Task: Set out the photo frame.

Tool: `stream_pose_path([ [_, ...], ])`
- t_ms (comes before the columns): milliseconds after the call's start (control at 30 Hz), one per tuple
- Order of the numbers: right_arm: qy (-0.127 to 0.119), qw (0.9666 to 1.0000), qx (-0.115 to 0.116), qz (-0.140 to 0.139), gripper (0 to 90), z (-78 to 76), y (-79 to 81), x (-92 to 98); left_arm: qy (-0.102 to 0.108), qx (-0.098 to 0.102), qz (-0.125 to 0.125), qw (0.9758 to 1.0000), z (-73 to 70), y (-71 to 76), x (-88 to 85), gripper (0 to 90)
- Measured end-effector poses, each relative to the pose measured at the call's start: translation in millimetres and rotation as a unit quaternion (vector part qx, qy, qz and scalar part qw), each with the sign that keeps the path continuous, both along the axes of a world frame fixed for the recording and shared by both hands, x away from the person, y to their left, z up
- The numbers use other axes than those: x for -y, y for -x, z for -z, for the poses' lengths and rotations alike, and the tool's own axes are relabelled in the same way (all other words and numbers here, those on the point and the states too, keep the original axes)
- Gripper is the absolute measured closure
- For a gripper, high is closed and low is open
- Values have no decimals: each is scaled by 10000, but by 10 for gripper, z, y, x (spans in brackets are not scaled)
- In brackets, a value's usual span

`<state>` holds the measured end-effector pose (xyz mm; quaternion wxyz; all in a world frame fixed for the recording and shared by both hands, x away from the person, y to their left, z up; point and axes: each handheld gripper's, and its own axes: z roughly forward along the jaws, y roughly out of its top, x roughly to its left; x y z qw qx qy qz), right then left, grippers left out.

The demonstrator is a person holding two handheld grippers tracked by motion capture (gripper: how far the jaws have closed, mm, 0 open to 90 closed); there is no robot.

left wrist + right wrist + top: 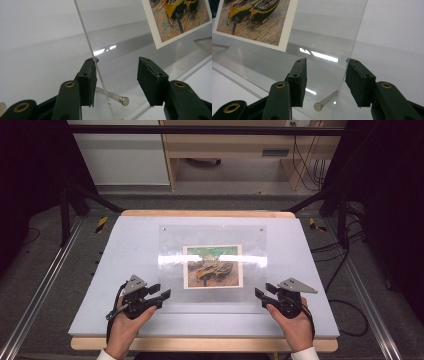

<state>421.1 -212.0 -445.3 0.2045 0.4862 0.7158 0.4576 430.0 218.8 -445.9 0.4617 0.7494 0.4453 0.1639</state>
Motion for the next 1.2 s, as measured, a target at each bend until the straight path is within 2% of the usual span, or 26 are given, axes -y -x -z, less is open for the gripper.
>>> stream_pose_path([
  [267, 19, 10000, -8, 9, 563, 0, 43, 16, -89, -9, -15, 10000, -4, 44, 2, 517],
  [533, 40, 10000, -23, 17, 584, 0, 75, 19, -24, -64, 21, 10000, -4, 51, -28, 550],
  [1200, 88, 9999, -73, -3, 653, 5, 152, 50, -66, -254, 260, 9993, -6, 75, -90, 621],
])
